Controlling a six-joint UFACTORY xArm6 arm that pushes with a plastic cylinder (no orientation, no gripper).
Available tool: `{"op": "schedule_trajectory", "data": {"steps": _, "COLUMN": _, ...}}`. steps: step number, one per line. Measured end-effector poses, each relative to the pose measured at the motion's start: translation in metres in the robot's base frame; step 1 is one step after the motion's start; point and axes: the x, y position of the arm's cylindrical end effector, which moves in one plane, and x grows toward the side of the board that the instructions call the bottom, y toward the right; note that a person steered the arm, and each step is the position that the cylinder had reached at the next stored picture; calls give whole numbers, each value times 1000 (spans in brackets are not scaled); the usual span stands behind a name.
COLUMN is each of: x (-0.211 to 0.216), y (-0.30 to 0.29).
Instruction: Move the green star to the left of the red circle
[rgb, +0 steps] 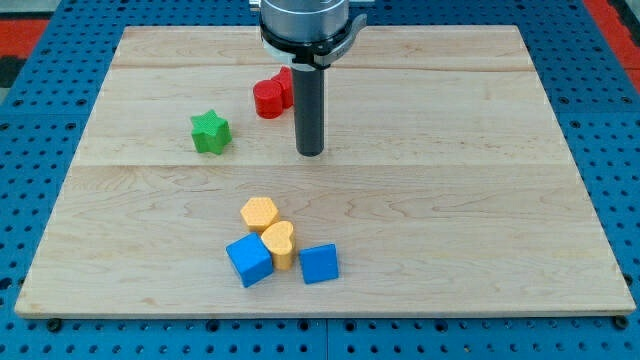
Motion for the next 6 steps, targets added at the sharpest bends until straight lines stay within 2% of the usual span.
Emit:
{"op": "schedule_trajectory", "data": {"steps": 1, "x": 14, "y": 0}}
{"op": "schedule_trajectory", "data": {"steps": 2, "x": 61, "y": -34}}
{"op": "schedule_trajectory", "data": {"steps": 3, "x": 73, "y": -72}}
{"op": "schedule_trajectory", "data": {"steps": 4, "x": 46, "y": -118}}
{"op": "schedule_trajectory", "data": {"steps": 5, "x": 19, "y": -137}}
{"op": "schedule_trajectory", "data": {"steps": 6, "x": -8, "y": -109}}
